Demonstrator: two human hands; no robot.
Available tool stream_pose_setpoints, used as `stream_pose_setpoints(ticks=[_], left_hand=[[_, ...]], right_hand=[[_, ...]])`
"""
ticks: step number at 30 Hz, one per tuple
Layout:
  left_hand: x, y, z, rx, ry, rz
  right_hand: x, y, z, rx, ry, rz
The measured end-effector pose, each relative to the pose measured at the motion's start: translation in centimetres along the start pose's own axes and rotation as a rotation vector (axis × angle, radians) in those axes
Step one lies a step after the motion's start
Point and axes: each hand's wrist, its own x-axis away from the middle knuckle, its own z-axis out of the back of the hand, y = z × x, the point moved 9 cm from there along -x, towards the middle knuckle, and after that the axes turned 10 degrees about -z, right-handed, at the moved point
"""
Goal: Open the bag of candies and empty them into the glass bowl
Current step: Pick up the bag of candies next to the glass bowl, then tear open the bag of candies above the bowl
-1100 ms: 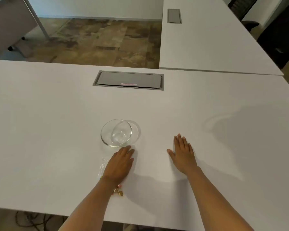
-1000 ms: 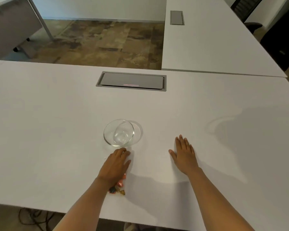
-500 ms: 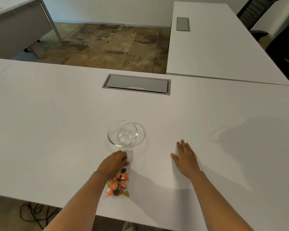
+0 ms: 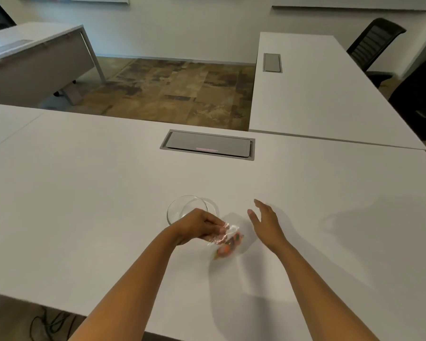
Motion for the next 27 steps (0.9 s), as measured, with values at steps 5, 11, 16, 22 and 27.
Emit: stream_pose_setpoints(ticks=[5,11,16,22,27], left_hand=[[-1.3,3.5,2.5,0.227,0.266,-0.088],[-1.4,4.9,4.9,0.368,0.626,-0.127],[-0.9,5.4,6.3,0.28,0.865,-0.076],[-0.7,5.5,7.4,0.216,0.965,-0.039],[-0.7,5.9,7.9,0.192,1.006,-0.038]], right_hand=[[0.0,-5.8,1.7,-0.185,0.027,0.084],[0.4,-9.9,0.6,-0.223,-0.006,0.172],[0.0,-11.4,-0.9,-0.122,0.045,0.193],[-0.7,-12.3,-2.0,-0.016,0.1,0.189],[-0.6,-12.9,-2.1,-0.02,0.142,0.192]])
